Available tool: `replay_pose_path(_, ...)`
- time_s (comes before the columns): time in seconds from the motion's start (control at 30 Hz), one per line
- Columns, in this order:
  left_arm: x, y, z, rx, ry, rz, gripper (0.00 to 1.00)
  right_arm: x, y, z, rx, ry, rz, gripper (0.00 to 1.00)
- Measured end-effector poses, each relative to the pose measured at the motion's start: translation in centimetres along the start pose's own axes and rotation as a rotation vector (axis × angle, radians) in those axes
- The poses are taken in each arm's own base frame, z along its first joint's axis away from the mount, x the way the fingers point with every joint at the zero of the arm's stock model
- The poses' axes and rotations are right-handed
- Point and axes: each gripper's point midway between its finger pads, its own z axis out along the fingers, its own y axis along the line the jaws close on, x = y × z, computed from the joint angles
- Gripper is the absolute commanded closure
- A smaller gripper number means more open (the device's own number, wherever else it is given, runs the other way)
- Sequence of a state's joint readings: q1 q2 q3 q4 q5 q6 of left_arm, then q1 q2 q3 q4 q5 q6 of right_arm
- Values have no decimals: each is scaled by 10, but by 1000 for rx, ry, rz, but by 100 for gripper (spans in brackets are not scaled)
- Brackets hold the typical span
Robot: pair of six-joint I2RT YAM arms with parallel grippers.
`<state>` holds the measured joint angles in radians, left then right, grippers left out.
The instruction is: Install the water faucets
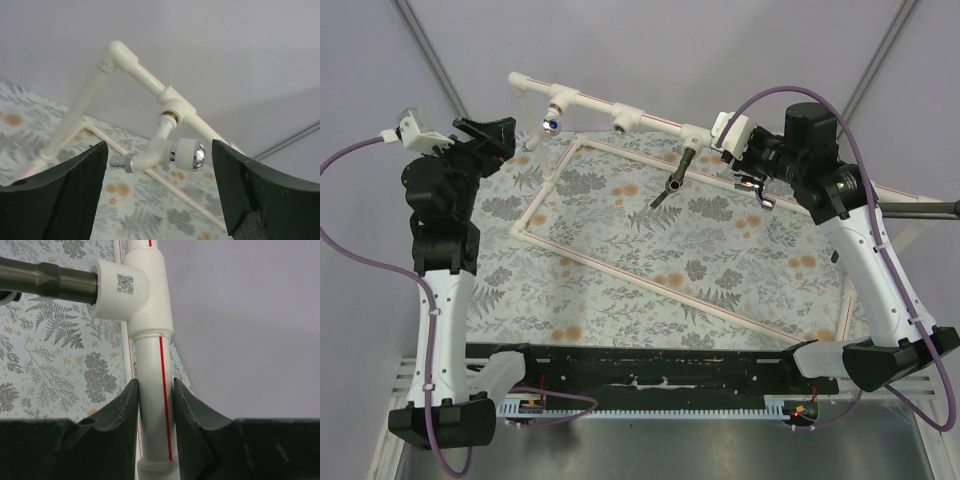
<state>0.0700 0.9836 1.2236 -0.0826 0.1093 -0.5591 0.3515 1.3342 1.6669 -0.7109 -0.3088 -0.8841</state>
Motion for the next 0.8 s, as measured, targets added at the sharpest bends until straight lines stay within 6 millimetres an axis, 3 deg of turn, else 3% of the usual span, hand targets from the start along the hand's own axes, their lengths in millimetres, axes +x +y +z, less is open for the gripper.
replay_pose_path(0.27,49,2,14,-70,164,-556,18,0,0,0,2,-1,-1,100)
replay_pose_path(0.43,78,11,15,-135,231,-776,19,0,0,0,6,-2,-2,100)
replay_pose_path(0.6,83,10,27,-149,238,-903,21,0,0,0,8,0,-3,100)
replay_pose_path(0.8,88,4,46,-122,243,-1011,31,0,-1,0,10,2,-3,100)
